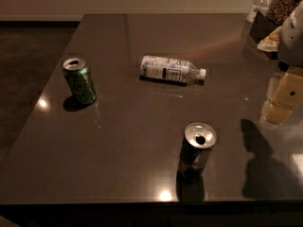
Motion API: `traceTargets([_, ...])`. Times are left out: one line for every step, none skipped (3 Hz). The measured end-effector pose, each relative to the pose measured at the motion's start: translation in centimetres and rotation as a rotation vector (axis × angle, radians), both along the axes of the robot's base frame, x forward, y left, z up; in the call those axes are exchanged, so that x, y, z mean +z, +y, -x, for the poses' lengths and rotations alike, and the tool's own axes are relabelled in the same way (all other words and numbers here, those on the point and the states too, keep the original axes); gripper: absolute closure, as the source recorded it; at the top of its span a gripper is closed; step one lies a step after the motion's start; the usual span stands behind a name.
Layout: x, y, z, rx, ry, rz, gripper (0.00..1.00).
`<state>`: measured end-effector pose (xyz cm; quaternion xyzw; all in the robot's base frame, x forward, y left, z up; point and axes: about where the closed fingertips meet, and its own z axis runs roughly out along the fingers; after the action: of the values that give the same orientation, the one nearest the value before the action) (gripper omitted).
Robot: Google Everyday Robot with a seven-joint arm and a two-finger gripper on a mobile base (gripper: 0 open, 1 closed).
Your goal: Knock redbull can over
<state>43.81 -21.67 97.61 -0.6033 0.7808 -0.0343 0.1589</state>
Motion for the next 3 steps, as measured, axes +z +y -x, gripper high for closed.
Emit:
traceTargets([0.0, 0.0, 0.0, 0.000, 0.000, 0.000, 0.00])
traceTargets([-0.1, 0.3, 0.3, -0.009, -0.008, -0.016, 0.00])
traceTargets([-1.2, 0.7, 1.2, -0.010, -0.001, -0.065, 0.00])
